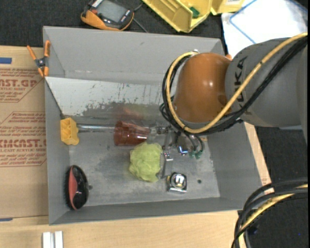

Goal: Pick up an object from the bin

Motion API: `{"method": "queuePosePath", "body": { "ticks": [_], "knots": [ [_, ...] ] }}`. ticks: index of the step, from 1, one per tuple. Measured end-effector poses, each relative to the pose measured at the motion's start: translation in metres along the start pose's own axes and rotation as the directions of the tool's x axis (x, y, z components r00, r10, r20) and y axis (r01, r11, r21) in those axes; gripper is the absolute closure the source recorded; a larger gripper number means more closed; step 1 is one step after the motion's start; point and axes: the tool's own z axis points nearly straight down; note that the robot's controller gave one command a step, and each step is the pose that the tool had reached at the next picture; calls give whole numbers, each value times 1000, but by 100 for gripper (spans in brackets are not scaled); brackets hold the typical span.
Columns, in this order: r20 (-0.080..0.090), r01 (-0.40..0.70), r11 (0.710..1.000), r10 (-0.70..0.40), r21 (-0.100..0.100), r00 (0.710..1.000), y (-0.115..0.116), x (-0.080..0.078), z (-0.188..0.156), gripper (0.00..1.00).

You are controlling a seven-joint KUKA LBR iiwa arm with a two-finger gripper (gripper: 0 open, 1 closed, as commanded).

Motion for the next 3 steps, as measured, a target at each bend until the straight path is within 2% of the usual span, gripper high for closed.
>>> {"method": "queuePosePath", "body": {
  "ticks": [1, 2, 3],
  "knots": [
    [13, 330, 944, -329, 0, 944, -22, 23, -5, 0],
    [3, 189, 982, -189, -1, 982, -46, 37, 63, 0],
    [24, 351, 936, -351, 4, 936, -41, -26, 36, 100]
  ]
}}
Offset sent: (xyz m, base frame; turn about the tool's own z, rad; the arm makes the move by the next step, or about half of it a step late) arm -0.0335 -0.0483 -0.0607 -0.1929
